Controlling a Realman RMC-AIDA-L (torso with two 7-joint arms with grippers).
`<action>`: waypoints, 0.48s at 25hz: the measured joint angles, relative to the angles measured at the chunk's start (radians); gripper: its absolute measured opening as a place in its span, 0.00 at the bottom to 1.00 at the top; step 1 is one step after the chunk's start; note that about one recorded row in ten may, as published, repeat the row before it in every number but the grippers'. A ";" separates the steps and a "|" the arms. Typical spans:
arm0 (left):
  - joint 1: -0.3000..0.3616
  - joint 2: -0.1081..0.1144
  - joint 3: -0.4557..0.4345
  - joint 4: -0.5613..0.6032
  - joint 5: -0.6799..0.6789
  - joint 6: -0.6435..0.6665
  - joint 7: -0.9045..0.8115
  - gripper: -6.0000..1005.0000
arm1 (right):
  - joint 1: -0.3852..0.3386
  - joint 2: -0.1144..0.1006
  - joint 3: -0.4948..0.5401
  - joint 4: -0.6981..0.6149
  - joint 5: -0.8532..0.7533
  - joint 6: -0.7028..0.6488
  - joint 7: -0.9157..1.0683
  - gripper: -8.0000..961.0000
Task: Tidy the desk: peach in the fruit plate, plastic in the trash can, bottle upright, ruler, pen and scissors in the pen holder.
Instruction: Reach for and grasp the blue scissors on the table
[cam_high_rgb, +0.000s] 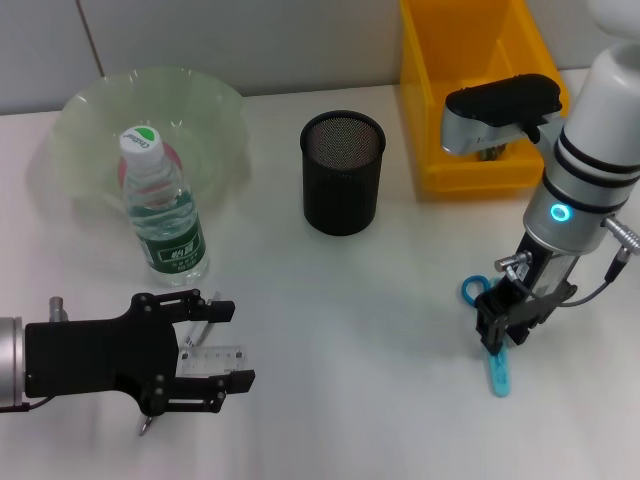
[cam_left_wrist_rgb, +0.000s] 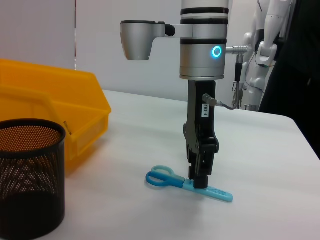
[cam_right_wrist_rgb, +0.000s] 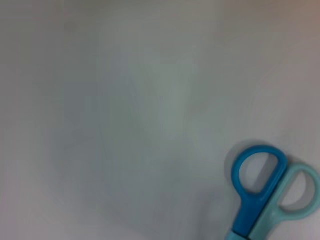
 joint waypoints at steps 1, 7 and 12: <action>0.001 0.000 0.000 0.000 -0.001 0.000 0.001 0.81 | 0.000 -0.001 0.000 -0.001 -0.001 -0.001 0.000 0.38; 0.004 0.000 -0.002 0.000 -0.003 0.000 0.001 0.81 | 0.008 -0.003 0.001 0.003 -0.001 -0.005 0.000 0.28; 0.004 0.000 -0.002 0.000 -0.003 0.000 0.001 0.81 | 0.013 -0.002 0.003 -0.004 0.000 -0.018 0.001 0.24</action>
